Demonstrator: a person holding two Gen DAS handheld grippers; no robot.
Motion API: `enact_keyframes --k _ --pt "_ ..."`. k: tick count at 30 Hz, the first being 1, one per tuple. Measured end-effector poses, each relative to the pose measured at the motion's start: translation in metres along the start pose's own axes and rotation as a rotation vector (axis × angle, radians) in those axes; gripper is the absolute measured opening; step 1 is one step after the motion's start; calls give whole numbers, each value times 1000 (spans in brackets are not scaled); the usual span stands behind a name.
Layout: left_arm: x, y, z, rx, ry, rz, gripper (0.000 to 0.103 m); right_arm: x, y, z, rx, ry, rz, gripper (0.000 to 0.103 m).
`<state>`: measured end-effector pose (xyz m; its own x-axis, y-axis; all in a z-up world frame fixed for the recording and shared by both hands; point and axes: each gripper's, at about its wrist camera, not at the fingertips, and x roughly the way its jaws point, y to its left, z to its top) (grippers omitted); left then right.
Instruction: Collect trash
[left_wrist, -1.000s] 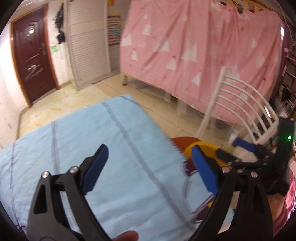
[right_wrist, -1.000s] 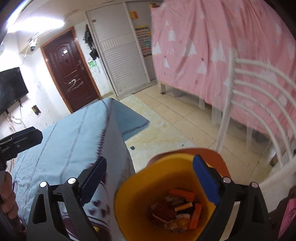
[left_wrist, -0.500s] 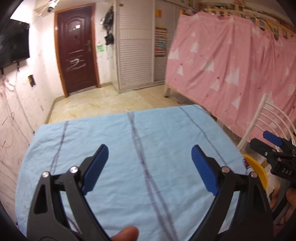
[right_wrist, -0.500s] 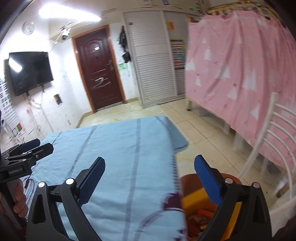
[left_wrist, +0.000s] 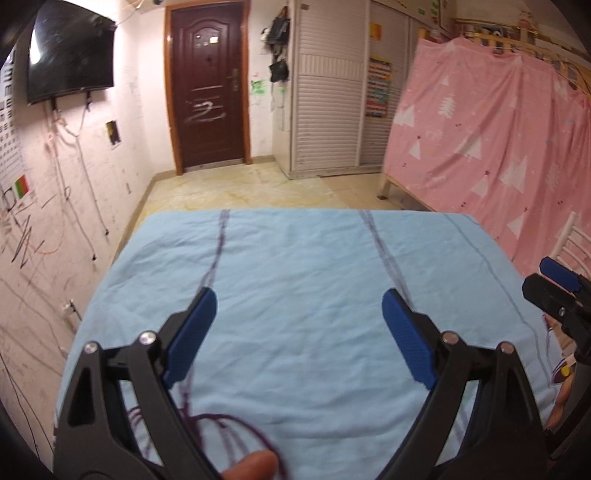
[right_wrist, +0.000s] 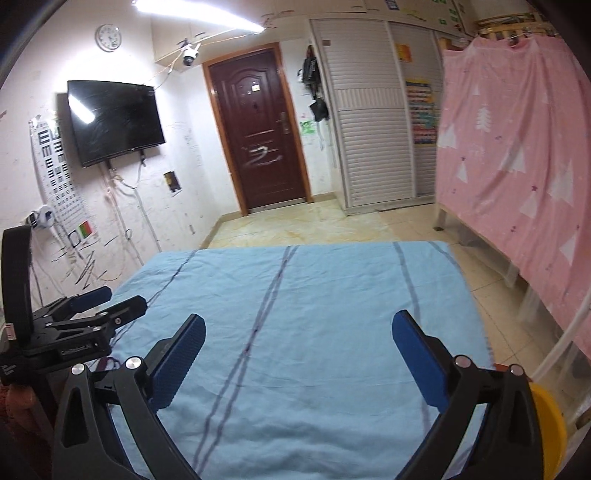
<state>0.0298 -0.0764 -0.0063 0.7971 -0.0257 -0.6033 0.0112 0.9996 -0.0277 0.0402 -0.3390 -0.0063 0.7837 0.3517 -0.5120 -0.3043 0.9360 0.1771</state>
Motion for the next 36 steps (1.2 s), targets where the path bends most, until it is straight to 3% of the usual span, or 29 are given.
enact_keyframes --k 6,15,31,36 --pt "-2 26 -13 -2 4 34 87 17 30 -3 -31 26 34 94" --pt "4 53 -20 -42 11 43 88 27 41 -8 -28 37 33 94" --pt "4 56 -19 -43 13 25 88 41 38 -11 -7 50 50 94" --pt "4 56 -18 -52 18 25 94 39 40 -12 -13 45 44 94"
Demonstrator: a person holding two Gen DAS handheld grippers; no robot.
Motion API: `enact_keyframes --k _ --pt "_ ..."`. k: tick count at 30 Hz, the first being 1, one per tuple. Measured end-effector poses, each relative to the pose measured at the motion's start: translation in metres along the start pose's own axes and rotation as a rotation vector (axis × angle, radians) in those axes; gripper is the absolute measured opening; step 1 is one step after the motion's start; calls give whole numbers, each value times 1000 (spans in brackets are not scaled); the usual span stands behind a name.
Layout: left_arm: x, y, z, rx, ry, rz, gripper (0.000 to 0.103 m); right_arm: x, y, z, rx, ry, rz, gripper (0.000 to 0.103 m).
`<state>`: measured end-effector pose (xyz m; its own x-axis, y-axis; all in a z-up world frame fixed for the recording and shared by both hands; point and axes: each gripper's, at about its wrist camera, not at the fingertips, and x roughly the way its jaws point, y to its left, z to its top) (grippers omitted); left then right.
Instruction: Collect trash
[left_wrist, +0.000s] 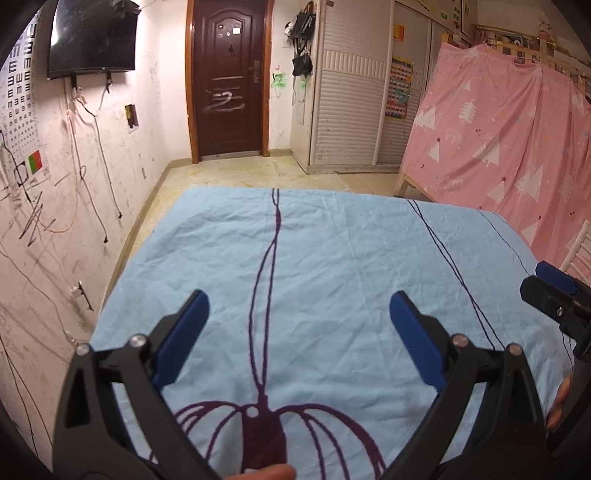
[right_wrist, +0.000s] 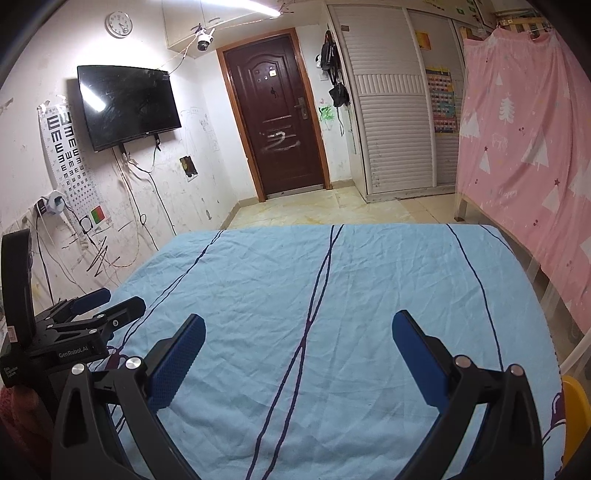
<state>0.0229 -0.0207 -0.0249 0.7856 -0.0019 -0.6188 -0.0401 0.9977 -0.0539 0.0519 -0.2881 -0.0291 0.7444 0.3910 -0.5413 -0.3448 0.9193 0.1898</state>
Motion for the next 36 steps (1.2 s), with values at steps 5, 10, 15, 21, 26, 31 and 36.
enact_keyframes --k 5,10,15,21,26,31,36 --pt "1 -1 0 -2 6 1 94 -1 0 0 0 -1 -2 94" --pt "2 -1 0 -3 9 3 94 -1 1 1 1 -1 -2 94" --pt "2 0 -1 -3 8 3 94 -2 1 1 2 -1 -2 94" --pt "2 0 -1 -5 9 3 94 -3 1 0 3 -5 -3 94" --pt "2 0 -1 -1 9 2 94 -2 1 0 -1 -2 -7 94" --pt "2 -1 -2 0 8 3 94 -2 1 0 -3 -2 -7 94" --pt "0 -3 -3 13 -5 18 94 -2 0 0 -2 0 -6 94"
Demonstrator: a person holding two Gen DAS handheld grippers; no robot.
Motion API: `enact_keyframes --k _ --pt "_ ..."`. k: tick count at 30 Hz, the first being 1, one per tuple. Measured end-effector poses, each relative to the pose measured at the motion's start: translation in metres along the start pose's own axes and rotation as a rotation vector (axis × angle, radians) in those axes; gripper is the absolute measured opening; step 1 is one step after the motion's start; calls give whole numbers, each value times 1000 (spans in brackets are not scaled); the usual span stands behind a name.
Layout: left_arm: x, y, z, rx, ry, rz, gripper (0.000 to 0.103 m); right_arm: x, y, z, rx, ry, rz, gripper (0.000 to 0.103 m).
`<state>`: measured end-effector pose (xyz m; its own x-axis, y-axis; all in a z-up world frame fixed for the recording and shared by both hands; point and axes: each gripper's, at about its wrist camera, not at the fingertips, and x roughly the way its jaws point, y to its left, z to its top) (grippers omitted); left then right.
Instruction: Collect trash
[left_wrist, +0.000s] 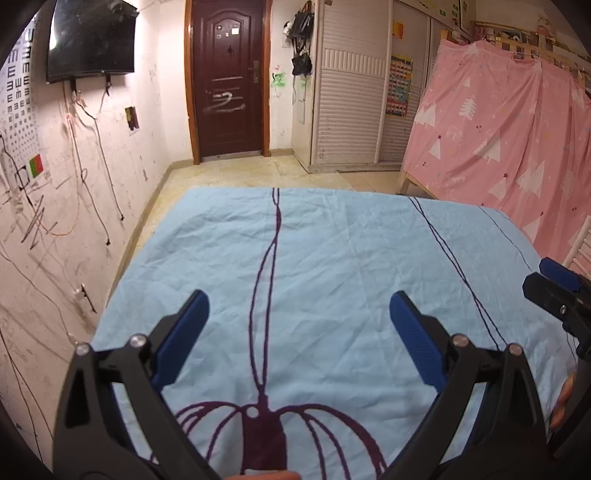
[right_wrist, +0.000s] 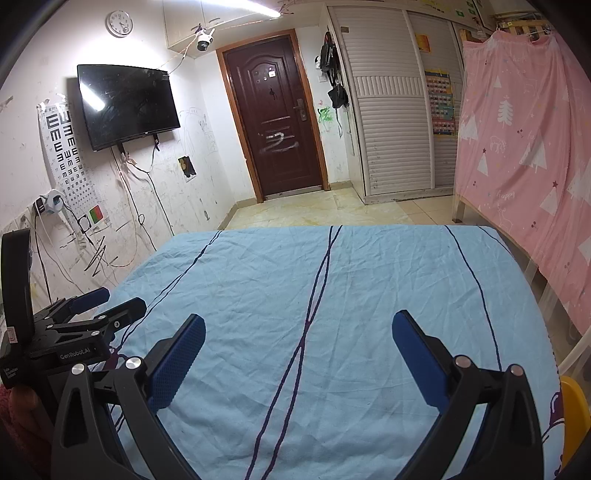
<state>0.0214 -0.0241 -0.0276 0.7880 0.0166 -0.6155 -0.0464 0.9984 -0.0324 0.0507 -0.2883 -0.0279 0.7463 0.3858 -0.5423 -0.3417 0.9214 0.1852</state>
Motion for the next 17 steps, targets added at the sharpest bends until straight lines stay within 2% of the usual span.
enact_keyframes --k 6,17 --pt "-5 -9 -1 46 -30 25 94 2 0 1 -5 6 -1 94" --pt "-2 -10 0 52 -12 23 94 3 1 0 -6 8 5 94"
